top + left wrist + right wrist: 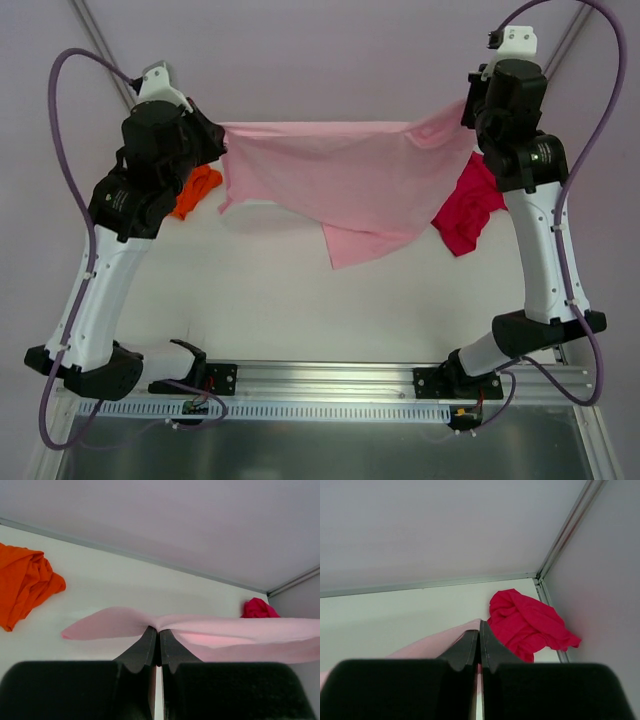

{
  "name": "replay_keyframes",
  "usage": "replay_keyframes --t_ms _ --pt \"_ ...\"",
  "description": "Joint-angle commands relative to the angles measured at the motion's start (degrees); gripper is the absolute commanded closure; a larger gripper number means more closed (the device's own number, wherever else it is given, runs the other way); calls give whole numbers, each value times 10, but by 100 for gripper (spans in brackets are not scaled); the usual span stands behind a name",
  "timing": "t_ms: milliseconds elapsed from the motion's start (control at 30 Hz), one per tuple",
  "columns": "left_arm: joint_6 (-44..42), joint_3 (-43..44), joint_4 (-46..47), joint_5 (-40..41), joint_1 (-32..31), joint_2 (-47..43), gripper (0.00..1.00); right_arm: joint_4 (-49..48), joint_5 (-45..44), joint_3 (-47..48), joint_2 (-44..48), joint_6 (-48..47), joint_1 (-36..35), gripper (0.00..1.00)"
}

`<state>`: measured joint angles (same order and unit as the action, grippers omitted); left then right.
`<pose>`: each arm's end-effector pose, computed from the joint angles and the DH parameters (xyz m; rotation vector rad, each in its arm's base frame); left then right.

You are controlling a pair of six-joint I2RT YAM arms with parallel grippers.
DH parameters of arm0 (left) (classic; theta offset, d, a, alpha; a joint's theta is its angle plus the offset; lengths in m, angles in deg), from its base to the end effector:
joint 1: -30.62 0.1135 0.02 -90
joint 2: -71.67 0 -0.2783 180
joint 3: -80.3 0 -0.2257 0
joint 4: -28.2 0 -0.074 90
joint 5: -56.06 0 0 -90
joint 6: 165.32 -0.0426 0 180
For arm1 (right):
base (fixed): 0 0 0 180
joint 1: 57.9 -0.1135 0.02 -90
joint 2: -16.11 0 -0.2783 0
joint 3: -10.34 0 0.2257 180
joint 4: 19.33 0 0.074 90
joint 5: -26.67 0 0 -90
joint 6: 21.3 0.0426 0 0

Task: Fold and stack the t-shirts
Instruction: Flatten out the tshirt

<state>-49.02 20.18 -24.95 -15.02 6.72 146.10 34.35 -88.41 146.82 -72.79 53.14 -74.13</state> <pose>0.2039 -0.0752 0.5271 -0.2821 1.6884 -0.3724 0.2728 0.0606 0.5464 -0.1344 1.6742 -0.3577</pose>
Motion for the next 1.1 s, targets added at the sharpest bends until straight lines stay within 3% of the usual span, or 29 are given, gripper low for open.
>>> replay_keyframes --t_ms 0,300,467,567,800,967,1067 --pt "4 -15 14 -27 5 -60 100 -32 -20 -34 64 -4 -4 99" --pt "30 -80 -17 -100 4 -191 100 -31 -15 -208 211 0 -6 99" --pt "44 -92 -44 -147 3 -241 100 89 85 -173 258 52 -6 99" --pt "51 -106 -50 -150 3 -268 100 95 111 -200 324 91 -8 99" --pt "35 -99 -44 -180 3 -276 100 57 130 -253 386 123 -7 99" --pt "28 -97 -16 -171 3 -243 100 -12 103 -316 382 127 -8 99" --pt "19 -95 -1 -162 3 -191 100 57 132 -256 284 116 -7 99"
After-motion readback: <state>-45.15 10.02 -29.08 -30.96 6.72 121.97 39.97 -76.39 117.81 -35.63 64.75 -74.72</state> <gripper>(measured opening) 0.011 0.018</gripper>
